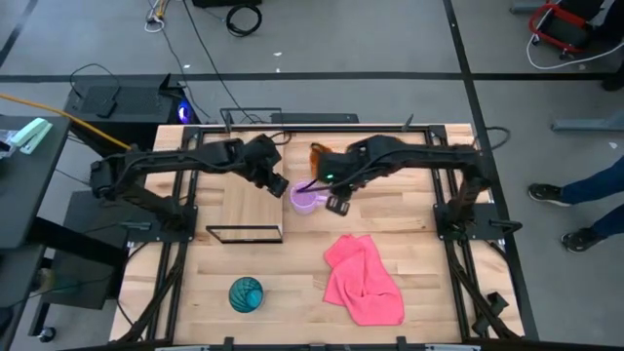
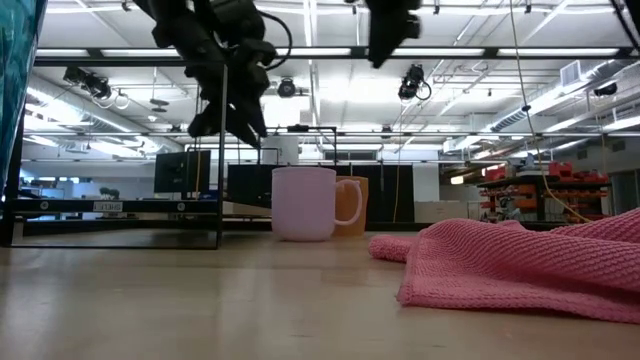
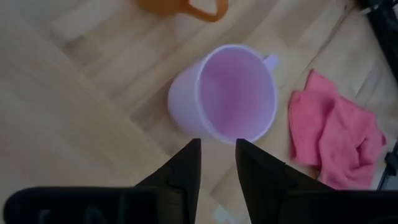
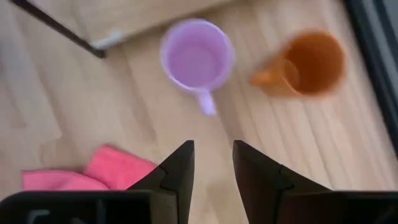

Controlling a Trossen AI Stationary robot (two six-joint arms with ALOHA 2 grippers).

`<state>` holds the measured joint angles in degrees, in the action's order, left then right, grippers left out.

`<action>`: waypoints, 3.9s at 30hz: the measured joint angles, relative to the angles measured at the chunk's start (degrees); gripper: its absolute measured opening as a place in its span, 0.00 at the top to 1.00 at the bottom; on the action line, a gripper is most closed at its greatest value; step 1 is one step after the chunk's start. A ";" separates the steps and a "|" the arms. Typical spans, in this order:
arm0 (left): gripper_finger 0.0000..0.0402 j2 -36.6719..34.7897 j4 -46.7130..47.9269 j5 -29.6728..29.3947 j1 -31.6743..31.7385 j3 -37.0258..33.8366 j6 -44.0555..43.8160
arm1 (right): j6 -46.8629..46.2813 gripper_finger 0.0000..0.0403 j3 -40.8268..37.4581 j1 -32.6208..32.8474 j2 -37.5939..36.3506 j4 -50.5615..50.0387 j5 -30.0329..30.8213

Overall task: Stack small to large cups/mugs on shelf
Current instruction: Put the purple mug on the shelf

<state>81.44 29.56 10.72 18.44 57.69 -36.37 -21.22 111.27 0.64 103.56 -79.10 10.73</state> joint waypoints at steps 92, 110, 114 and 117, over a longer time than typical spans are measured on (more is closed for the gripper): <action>0.97 11.36 47.51 -20.00 22.04 40.22 5.71 | -19.05 0.70 -44.12 0.31 -32.78 16.38 0.85; 0.97 11.05 29.96 -16.08 28.34 19.91 5.22 | -18.64 0.71 -44.12 0.31 -32.82 16.20 2.19; 0.97 11.05 26.69 -15.99 29.16 19.04 4.97 | -18.64 0.73 -44.12 0.31 -32.81 16.20 2.42; 0.97 11.05 25.01 -16.53 29.30 19.04 4.01 | -18.64 0.75 -44.12 0.31 -32.80 16.20 2.42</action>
<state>92.49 54.57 -5.81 47.75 76.73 -32.36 -39.86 67.16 0.95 70.75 -62.89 13.15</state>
